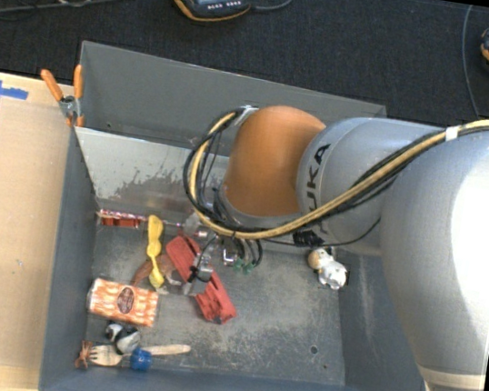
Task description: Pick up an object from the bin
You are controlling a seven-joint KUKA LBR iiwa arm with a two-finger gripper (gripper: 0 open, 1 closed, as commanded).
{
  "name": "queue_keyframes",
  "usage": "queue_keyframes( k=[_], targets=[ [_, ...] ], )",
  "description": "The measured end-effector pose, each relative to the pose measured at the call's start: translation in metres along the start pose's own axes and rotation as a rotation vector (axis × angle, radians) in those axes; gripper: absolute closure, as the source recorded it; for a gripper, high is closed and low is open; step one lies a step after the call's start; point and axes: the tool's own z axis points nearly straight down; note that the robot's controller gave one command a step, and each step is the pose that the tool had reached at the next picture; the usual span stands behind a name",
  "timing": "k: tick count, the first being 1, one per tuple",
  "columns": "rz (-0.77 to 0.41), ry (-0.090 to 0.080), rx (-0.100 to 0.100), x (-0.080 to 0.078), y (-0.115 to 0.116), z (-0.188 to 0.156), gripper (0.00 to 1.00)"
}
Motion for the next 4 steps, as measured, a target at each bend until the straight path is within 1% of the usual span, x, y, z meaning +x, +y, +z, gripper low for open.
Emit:
queue_keyframes(
  k=[1, 2, 3, 4],
  targets=[
    [0.005, -0.007, -0.001, -0.007, 0.017, 0.015, 0.0],
    [-0.032, -0.005, 0.0, -0.011, -0.03, 0.033, 1.0],
    [-0.032, -0.006, 0.0, -0.011, -0.03, 0.033, 1.0],
    [-0.039, 0.004, 0.001, -0.01, -0.037, -0.037, 1.0]
  ],
)
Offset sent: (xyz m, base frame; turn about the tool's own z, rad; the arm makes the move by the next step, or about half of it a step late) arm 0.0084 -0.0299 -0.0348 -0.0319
